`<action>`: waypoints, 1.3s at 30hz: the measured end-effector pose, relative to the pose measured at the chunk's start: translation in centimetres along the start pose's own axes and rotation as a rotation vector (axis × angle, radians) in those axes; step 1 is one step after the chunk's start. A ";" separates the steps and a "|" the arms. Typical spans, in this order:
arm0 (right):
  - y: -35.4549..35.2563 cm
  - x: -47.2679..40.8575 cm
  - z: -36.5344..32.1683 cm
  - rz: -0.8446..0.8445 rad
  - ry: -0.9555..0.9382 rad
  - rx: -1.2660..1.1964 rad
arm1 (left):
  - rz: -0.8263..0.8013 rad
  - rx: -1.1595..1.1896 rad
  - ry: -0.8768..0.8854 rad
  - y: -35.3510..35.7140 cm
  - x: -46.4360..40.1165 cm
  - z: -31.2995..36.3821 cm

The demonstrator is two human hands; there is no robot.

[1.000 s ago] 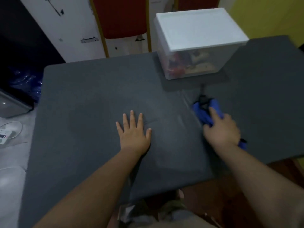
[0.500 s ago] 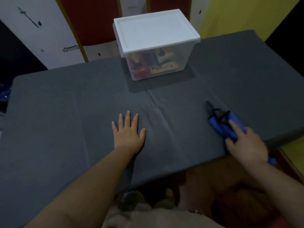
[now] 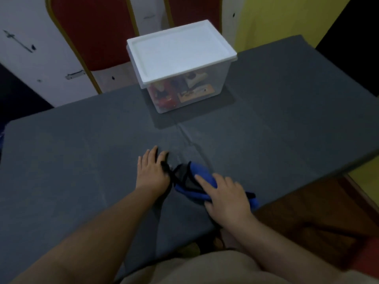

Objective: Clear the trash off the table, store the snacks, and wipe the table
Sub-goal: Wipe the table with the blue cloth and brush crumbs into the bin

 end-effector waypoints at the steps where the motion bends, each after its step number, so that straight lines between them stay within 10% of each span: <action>1: 0.4 0.7 0.6 0.005 0.000 -0.002 | 0.002 0.002 0.003 -0.2 -0.3 -0.2; 13: -2.2 2.8 26.7 0.025 0.592 -0.027 | -0.061 0.018 0.324 2.6 -3.2 18.9; 23: -4.0 2.8 46.8 0.057 0.727 -0.008 | -0.006 0.010 0.219 6.3 -7.8 32.7; 39: -5.5 -1.0 58.7 0.124 1.028 -0.152 | 0.124 0.024 0.033 5.1 -8.6 29.1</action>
Point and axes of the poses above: each hand's wrist, its own x-axis away from the middle knuckle, its own y-axis out of the palm, z = x × y, the point moved 9 cm from there along -x, towards the middle knuckle, and after that the axes turned 4 degrees about -y, right-handed, at the moved point
